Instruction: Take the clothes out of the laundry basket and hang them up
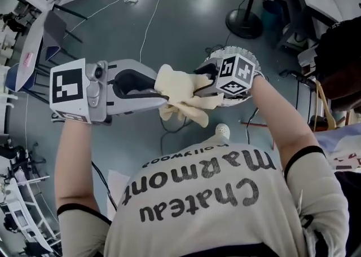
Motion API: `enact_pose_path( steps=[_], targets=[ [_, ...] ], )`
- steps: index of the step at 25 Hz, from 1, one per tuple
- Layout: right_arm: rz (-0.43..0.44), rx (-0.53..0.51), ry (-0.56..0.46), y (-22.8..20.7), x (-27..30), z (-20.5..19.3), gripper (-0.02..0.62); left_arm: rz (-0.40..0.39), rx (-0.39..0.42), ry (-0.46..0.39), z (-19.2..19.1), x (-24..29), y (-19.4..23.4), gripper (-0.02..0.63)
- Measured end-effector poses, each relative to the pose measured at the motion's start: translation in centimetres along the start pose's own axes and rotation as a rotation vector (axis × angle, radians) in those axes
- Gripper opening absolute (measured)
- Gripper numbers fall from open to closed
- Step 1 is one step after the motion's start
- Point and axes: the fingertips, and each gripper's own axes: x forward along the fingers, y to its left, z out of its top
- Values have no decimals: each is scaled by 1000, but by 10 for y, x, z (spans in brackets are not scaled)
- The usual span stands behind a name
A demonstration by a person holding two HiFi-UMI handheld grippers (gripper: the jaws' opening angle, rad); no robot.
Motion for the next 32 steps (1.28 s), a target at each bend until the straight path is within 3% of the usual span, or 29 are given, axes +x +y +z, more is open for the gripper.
enact_pose_path(
  steps=[3,5,6,9,14,17,19,22,25,27,32],
  targets=[
    [99,-36,-28,27,39,17,292,15,16,13,-5,-13,-23,61],
    [109,-4,-65,36,54,26,88,41,21,16,-12,-30,-33,61],
    [99,21,-84,38,58,29,46,56,16,11,-17,-40,-36,60],
    [29,126,-164,35,45,34,35,98,-12,-42,-28,-74,-42,58],
    [-298,322,-484,22,-57,47,34,219,-21,-127,-38,-113,-20,54],
    [-536,347,-656,44,-150,61,34,231,25,-177,-21,-105,4,52],
    [-687,324,-724,66,-209,69,34,222,59,-264,7,-88,20,52],
    [-857,266,-794,111,-269,91,34,263,105,-385,46,-75,30,52],
    [-994,175,-815,172,-306,121,34,337,130,-421,76,-62,27,52],
    [-1111,125,-808,208,-345,127,34,340,138,-435,103,-31,31,52],
    [-1299,158,-820,291,-417,123,34,303,121,-442,160,48,9,49]
  ],
)
